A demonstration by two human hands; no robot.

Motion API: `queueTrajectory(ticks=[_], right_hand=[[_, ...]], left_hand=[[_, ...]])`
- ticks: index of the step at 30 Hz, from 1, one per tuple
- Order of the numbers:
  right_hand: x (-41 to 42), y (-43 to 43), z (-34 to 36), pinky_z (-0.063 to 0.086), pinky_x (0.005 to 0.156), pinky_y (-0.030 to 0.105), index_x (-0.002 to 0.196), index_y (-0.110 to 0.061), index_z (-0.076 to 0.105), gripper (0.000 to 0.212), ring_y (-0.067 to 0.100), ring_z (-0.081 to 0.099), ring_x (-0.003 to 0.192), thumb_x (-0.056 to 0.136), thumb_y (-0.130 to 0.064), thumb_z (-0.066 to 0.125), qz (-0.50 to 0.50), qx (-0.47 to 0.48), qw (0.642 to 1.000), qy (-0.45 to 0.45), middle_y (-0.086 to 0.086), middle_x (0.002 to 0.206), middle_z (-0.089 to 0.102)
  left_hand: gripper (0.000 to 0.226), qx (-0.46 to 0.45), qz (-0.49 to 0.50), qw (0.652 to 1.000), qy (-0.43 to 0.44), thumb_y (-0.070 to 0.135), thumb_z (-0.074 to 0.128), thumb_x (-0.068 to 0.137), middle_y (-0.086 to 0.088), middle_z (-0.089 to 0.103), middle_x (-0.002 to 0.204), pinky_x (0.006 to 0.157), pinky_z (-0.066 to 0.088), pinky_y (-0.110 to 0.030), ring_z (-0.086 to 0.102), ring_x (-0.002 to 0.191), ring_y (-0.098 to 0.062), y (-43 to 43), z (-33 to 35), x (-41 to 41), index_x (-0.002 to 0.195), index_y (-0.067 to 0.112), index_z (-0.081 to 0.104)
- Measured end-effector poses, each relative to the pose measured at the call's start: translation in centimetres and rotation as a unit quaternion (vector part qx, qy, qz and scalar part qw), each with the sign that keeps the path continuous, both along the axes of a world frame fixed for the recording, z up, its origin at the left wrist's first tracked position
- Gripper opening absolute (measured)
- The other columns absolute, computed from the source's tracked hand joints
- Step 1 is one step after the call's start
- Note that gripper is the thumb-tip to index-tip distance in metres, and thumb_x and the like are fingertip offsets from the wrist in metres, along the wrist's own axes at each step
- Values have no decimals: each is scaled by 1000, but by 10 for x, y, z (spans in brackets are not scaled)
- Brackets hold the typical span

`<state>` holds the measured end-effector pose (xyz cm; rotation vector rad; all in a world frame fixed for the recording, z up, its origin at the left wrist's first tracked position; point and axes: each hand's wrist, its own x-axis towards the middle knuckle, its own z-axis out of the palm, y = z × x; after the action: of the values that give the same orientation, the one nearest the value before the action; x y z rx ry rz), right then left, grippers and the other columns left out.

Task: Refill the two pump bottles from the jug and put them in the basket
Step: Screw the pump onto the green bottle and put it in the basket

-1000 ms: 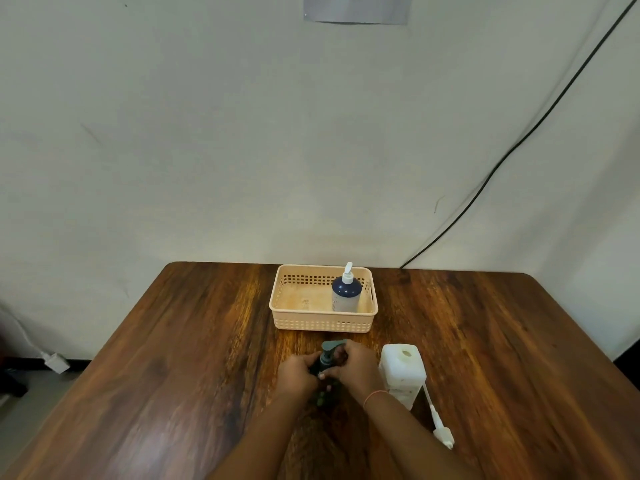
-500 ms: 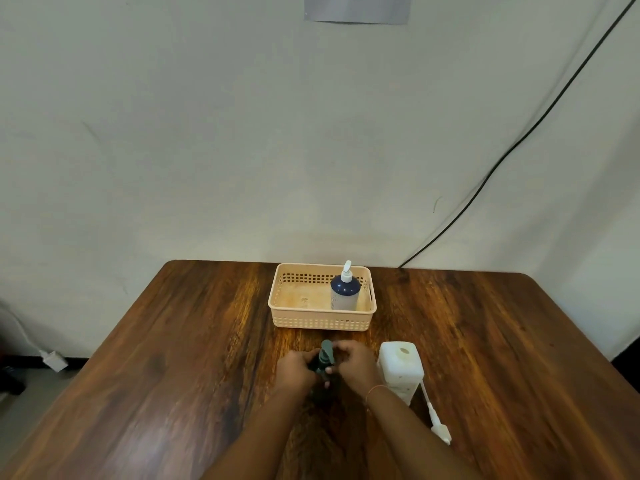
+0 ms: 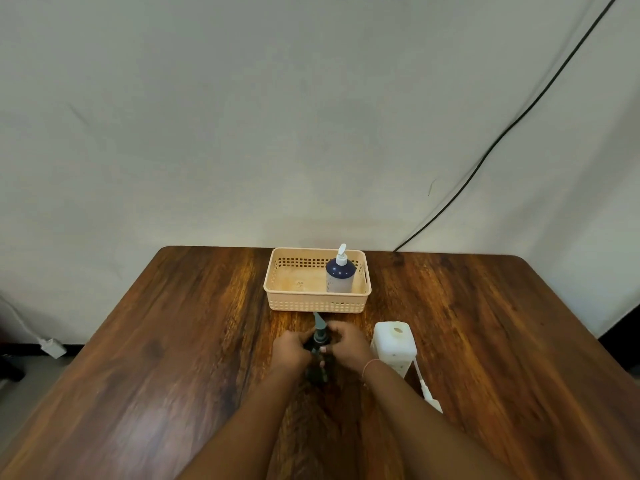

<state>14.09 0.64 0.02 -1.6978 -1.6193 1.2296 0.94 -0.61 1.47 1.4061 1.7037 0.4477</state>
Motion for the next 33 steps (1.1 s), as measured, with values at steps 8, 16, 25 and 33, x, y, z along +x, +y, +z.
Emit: queueTrajectory(ticks=[8,16,25,33], right_hand=[[-4,-1,-2,49,83,17,126,-19,53,53,17,54,115,77,-4,69,2,24,1000,12,-4,123,58],[-4,-3,-2,46,100,37,120,-20,54,48,21,52,120,76,-7,70,-10,19,1000,6,2,124,60],[-9,-5,-6,46,97,32,109,-20,58,45,18,54,117,69,-16,79,-68,40,997,-13,1,122,62],[-18,-10,-9,56,80,26,115,-12,64,40,20,62,105,76,-11,73,-143,28,989,-8,4,119,66]], left_hand=[[42,3,6,1000,3,12,71,77,-3,66,113,90,53,-29,61,105,-15,0,0,-1,118,14,63],[40,19,3,1000,6,11,69,80,-7,67,115,93,51,-31,60,107,-18,-2,-1,-2,120,13,62],[41,18,3,1000,10,11,68,81,-6,65,118,95,50,-32,59,109,-17,-2,-1,-3,121,14,61],[48,12,-2,1000,6,11,69,80,-3,64,123,102,47,-34,57,115,-16,-2,-3,-4,126,17,58]])
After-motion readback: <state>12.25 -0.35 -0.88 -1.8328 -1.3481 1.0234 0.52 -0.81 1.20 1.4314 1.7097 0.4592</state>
